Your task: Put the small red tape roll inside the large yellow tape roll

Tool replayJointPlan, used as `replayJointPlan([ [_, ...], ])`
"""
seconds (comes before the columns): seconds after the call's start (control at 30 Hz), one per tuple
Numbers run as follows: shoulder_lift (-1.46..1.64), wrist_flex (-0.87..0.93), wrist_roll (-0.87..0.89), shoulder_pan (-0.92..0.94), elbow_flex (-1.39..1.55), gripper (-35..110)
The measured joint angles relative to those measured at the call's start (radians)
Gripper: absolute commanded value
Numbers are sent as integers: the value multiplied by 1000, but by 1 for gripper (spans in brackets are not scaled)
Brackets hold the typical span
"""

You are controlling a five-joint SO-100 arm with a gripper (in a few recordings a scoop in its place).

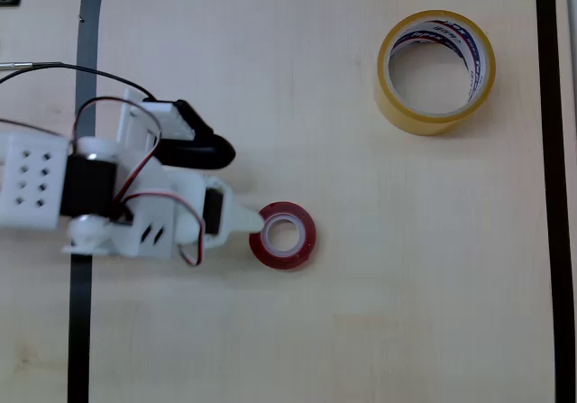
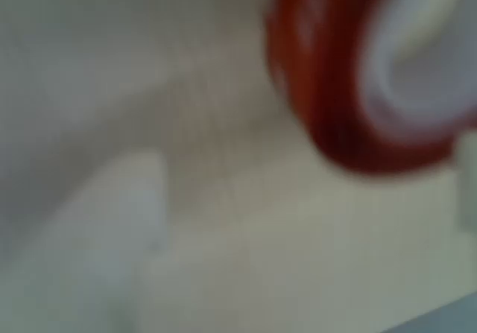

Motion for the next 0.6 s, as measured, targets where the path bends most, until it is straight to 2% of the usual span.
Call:
replayJointPlan([
  [0.6,-175,-46,-48,-14,-55,24],
])
